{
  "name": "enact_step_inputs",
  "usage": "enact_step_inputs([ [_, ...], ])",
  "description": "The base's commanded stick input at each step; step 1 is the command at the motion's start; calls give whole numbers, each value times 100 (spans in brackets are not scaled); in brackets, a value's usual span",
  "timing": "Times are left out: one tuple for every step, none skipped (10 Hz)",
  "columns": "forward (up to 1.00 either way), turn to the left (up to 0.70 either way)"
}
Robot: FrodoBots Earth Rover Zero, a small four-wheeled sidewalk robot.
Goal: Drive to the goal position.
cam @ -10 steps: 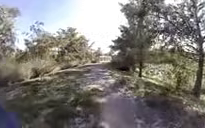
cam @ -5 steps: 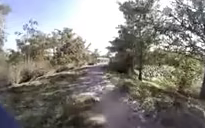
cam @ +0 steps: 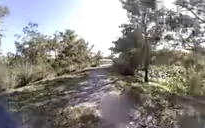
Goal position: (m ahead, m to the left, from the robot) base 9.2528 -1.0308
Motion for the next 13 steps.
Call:
enact_step_inputs([
  [70, 0],
  [70, 0],
  [70, 0],
  [70, 0],
  [70, 0],
  [70, 0],
  [70, 0],
  [70, 0],
  [70, 4],
  [70, 35],
  [70, 35],
  [70, 35],
  [70, 35],
])
